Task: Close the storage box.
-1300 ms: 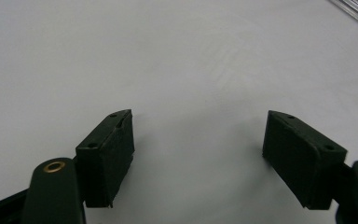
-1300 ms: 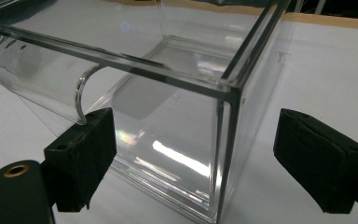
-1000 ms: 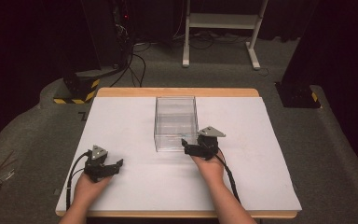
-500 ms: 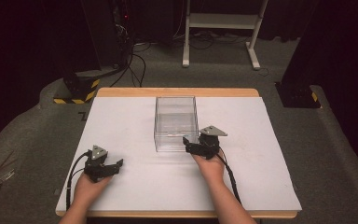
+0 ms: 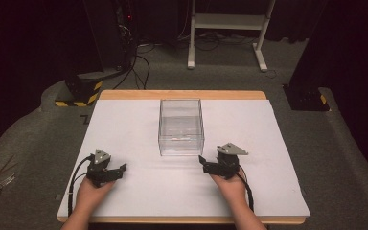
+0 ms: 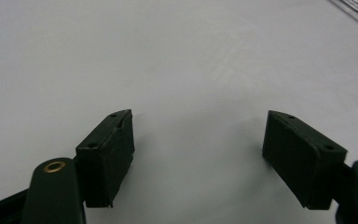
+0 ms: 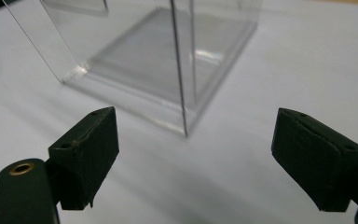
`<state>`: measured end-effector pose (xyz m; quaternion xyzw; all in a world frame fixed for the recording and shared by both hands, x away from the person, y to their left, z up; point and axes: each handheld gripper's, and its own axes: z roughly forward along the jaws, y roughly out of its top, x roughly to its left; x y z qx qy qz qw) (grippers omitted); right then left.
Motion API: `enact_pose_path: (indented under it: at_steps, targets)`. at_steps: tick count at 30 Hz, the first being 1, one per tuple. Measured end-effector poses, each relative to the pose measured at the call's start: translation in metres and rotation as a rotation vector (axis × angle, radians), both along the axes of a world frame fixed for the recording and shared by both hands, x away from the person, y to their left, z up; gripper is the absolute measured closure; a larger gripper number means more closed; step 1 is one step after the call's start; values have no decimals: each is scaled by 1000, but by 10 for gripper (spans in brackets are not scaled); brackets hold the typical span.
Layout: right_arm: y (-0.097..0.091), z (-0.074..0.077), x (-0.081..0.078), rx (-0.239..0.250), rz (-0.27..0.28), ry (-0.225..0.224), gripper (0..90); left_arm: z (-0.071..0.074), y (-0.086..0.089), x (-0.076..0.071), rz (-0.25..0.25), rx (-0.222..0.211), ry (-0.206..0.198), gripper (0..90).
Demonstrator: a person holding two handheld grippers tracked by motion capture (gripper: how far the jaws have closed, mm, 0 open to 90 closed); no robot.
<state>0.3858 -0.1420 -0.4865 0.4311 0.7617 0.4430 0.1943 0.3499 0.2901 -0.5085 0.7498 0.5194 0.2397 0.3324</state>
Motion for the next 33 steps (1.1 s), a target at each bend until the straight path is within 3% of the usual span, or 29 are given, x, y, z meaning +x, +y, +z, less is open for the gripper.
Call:
enact_pose_path:
  at_steps: [4, 6, 8, 14, 16, 33]
  targets:
    - [-25, -12, -11, -81, -32, 39, 147, 0, 0, 0, 1, -2, 1, 250]
    - [-34, -14, -13, -99, -52, 67, 147, 0, 0, 0, 0, -1, 1, 250]
    - [-40, -14, -15, -127, -68, 65, 154, 0, 0, 0, 0, -2, 1, 250]
    - [-40, -18, -9, -174, -97, 137, 200, 0, 0, 0, -1, -3, 2, 249]
    - [-38, -18, -10, -196, -104, 127, 206, 0, 0, 0, -1, -4, 3, 250]
    - [-37, -18, -11, -202, -108, 123, 207, 0, 1, 0, -3, -7, 4, 249]
